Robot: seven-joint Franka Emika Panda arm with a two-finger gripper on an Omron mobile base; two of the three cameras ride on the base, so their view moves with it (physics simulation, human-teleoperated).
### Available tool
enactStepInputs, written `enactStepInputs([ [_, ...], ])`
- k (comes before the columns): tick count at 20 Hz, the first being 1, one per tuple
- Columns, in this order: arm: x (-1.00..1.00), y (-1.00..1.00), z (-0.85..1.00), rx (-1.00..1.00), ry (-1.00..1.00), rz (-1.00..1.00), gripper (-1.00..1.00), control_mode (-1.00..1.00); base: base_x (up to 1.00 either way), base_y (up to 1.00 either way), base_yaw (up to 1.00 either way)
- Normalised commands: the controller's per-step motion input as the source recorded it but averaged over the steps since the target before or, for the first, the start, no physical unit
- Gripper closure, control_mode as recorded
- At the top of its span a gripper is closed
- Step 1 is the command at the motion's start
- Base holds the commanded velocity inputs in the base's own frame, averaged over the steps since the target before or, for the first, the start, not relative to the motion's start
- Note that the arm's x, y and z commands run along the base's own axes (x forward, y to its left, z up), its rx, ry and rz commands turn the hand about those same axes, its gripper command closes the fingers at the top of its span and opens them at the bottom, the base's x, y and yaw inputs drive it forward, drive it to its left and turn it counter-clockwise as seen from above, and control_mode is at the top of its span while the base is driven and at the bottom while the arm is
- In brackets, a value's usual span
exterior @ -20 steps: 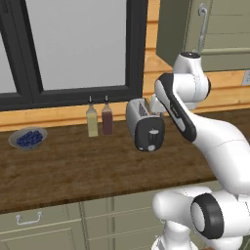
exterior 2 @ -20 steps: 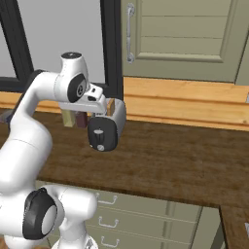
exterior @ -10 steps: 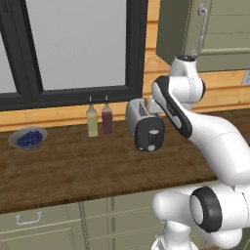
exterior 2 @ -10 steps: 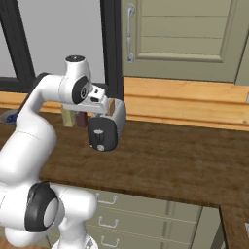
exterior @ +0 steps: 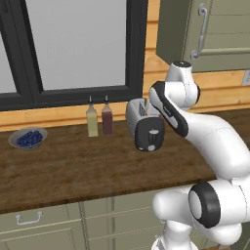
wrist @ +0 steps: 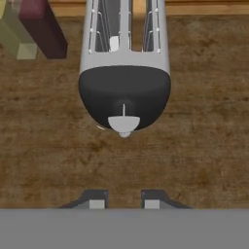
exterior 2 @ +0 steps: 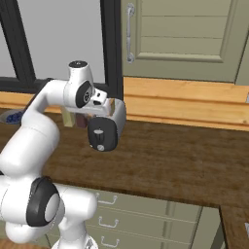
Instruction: Start the toaster. Once the lever pops up, take the bread to the plate on the dining counter.
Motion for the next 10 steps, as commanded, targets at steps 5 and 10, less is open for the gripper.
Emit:
enactStepInputs([
  [5, 0.0, 0.0, -0.36, -0.04, -0.02, -0.02, 1.0, -1.0, 0.0, 0.0, 0.0],
  [10, 0.02, 0.0, -0.31, -0.03, 0.0, -0.01, 1.0, -1.0, 0.0, 0.0, 0.0],
])
